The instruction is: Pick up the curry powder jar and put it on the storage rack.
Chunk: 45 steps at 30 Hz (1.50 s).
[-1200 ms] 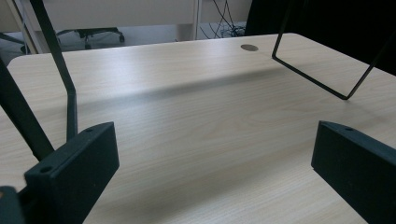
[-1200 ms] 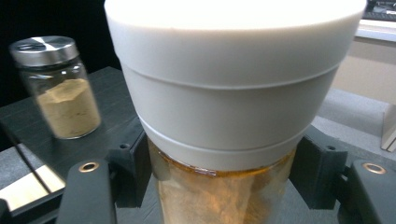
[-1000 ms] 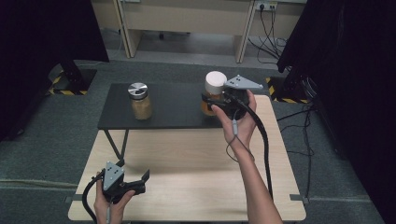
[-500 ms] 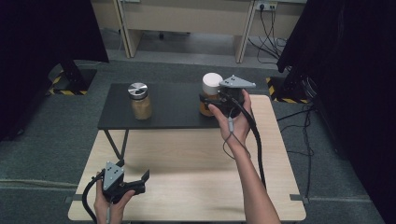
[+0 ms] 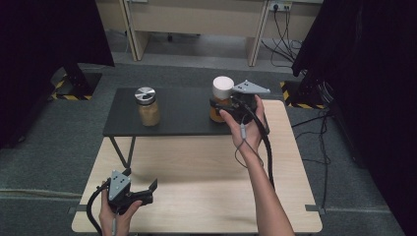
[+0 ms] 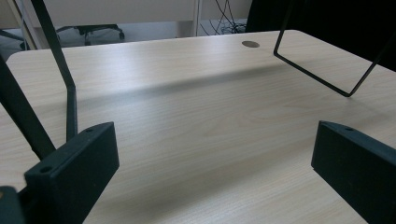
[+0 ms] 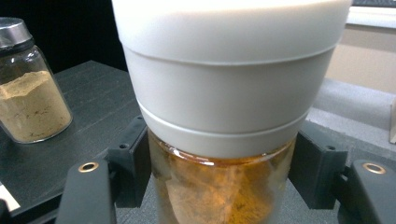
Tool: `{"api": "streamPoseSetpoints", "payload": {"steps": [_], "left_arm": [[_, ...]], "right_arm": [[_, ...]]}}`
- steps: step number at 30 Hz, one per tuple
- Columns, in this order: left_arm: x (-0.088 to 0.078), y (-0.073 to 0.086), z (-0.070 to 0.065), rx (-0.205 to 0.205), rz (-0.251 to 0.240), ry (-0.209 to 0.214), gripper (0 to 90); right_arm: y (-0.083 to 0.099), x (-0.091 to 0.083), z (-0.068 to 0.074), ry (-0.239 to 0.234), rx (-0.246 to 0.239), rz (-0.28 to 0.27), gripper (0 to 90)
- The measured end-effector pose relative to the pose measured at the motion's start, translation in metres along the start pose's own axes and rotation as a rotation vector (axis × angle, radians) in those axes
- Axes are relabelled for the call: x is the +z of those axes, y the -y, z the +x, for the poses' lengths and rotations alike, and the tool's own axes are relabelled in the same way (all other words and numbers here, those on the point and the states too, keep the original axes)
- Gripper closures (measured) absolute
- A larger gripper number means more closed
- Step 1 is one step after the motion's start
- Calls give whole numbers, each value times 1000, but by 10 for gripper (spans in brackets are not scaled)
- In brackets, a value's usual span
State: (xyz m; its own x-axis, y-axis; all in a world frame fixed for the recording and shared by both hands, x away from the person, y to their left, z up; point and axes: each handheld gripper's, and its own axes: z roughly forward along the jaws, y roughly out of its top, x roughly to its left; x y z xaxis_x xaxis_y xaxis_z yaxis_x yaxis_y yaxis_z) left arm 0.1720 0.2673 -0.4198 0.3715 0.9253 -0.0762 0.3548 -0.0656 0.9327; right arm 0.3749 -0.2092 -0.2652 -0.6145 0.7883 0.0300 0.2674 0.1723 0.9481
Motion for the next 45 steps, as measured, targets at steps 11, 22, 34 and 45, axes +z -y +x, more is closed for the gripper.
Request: {"api": "streamPoseSetpoints", "payload": {"steps": [11,22,34,45], "left_arm": [[-1,-1,0,4,0,1,0],[-3,-2,1,3,-4,1,0],[-3,-2,0,3,-7,5,0],[-4,-2,-2,7,-13,9,0]], "right_arm": [[4,0,0,1,1,-15,322],[15,-1,4,27,-1,-67,221],[30,-10,8,42,-13,-130,112],[39,-30,8,39,11,-137,84]]}}
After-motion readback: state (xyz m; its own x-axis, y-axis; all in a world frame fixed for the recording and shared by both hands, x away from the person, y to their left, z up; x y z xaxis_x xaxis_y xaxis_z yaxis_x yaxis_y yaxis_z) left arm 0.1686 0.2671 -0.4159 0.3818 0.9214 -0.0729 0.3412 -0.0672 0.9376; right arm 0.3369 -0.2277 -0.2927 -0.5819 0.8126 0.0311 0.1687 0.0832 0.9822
